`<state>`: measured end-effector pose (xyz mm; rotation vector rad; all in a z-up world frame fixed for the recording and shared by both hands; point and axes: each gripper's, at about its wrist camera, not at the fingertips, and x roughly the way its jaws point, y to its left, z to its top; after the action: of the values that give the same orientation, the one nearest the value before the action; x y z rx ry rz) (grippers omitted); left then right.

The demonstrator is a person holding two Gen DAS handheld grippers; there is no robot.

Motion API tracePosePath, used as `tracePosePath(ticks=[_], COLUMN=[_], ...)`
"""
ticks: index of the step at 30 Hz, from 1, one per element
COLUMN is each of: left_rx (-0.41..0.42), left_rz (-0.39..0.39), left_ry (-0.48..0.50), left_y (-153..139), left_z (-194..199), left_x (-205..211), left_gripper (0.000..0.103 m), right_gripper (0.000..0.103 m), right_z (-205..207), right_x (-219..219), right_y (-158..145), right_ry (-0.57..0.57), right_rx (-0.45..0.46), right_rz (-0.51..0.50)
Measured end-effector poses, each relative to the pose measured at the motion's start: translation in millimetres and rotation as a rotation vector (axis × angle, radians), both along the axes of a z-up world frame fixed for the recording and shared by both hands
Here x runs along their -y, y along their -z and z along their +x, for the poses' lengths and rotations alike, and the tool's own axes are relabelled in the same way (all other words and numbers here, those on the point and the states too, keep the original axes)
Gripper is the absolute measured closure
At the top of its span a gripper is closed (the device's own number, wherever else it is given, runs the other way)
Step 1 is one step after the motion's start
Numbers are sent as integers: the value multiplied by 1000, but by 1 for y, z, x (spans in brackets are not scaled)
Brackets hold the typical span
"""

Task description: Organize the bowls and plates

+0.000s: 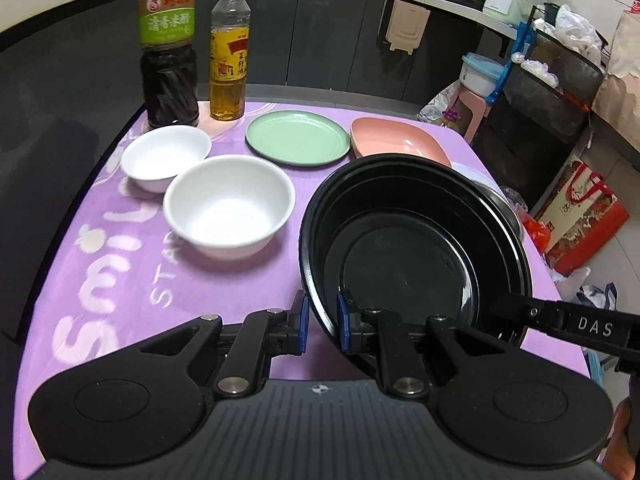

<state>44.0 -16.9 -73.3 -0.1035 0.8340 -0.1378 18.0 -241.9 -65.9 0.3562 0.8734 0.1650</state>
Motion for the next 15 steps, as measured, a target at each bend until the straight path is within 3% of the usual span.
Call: tracePosePath(ticks=[15], left_rx=[25], left_rz=[8], left_ry=[-6], left_y=[3], left_z=[-70], left_x=[-28], left_gripper=[88], right_gripper=[89], right_z=[-48], right_x=[-29], right_y=[-2], right_ry=[-72], right_rx=[-8], right_rz=[-27])
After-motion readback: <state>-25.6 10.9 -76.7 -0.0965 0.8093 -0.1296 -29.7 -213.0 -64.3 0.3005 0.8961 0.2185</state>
